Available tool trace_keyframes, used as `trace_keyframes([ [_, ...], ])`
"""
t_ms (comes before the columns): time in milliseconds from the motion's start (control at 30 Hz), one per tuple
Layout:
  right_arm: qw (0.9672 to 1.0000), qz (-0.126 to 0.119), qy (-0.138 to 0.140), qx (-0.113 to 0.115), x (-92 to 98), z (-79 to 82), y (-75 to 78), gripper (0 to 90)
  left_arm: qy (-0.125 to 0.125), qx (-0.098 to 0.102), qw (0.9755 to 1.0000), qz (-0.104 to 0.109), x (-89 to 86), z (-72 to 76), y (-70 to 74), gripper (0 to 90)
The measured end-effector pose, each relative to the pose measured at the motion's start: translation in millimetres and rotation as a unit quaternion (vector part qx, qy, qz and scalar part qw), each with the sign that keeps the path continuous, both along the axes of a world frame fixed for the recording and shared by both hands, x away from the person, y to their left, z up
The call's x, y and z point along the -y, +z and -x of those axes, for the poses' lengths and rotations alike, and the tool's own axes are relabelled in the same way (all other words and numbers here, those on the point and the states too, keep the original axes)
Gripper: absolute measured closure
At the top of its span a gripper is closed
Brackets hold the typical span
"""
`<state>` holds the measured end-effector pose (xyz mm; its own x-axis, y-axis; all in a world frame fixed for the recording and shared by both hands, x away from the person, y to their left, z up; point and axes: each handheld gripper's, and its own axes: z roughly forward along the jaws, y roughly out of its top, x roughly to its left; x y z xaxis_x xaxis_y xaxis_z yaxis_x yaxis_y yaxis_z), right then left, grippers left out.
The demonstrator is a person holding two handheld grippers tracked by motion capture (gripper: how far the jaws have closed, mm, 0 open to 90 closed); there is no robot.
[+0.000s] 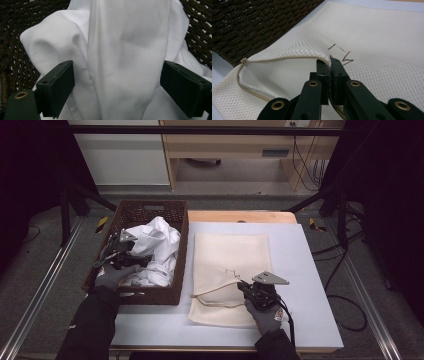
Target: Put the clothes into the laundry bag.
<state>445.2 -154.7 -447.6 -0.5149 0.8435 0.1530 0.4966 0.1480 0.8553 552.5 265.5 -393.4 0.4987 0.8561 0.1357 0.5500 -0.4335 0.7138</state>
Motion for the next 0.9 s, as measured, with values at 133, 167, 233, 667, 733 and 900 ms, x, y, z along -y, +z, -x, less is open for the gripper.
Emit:
trace_keyframes([
  [133,1.0000,0.004,0.001,-0.001,-1.1,-0.1,-0.9,87.1,0.007,-0.020,0.9994,-0.026,1.5,-5.4,-8.3,9.1],
  [167,1.0000,0.003,0.001,-0.002,-1.1,0.0,-0.8,87.1,0.013,-0.032,0.9990,-0.030,1.6,-7.3,-11.1,7.9],
  [233,1.0000,0.003,0.002,-0.001,-0.5,-0.1,-0.6,87.1,0.016,-0.049,0.9979,-0.040,2.2,-10.5,-14.8,5.7],
  [667,1.0000,0.004,0.002,-0.001,-0.7,0.1,-1.1,87.1,0.032,-0.144,0.9877,-0.051,5.6,-17.9,-33.5,6.6],
  [733,1.0000,0.003,0.002,-0.002,-0.5,0.2,-0.9,87.1,0.028,-0.153,0.9866,-0.049,5.7,-18.1,-34.8,11.2],
  [900,1.0000,0.004,0.002,-0.003,-0.5,0.0,-1.2,87.1,0.024,-0.175,0.9834,-0.043,5.8,-18.2,-37.4,31.0],
])
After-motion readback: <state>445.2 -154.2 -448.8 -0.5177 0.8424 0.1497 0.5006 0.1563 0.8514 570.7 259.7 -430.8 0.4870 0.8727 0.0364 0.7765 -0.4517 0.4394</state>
